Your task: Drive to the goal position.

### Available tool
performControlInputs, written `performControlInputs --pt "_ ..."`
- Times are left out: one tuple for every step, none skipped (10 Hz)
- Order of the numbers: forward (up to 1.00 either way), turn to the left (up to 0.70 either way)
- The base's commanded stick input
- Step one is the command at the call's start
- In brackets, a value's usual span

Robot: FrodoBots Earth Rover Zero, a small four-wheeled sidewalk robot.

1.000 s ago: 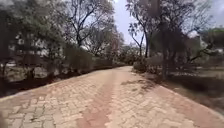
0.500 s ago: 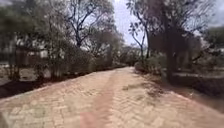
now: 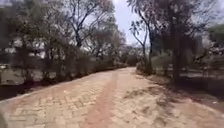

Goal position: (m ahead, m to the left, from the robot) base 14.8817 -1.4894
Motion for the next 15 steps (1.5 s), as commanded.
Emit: performControlInputs --pt "1.00 0.00" --pt "0.67 0.00" --pt "0.21 0.00" --pt "0.00 0.00" --pt "0.00 0.00" --pt "0.00 0.00" --pt "0.00 0.00" --pt "0.00 0.00" --pt "0.00 0.00" --pt "0.00 0.00" --pt "0.00 0.00" --pt "0.00 0.00" --pt "0.49 0.00" --pt "0.86 0.00" --pt "1.00 0.00"
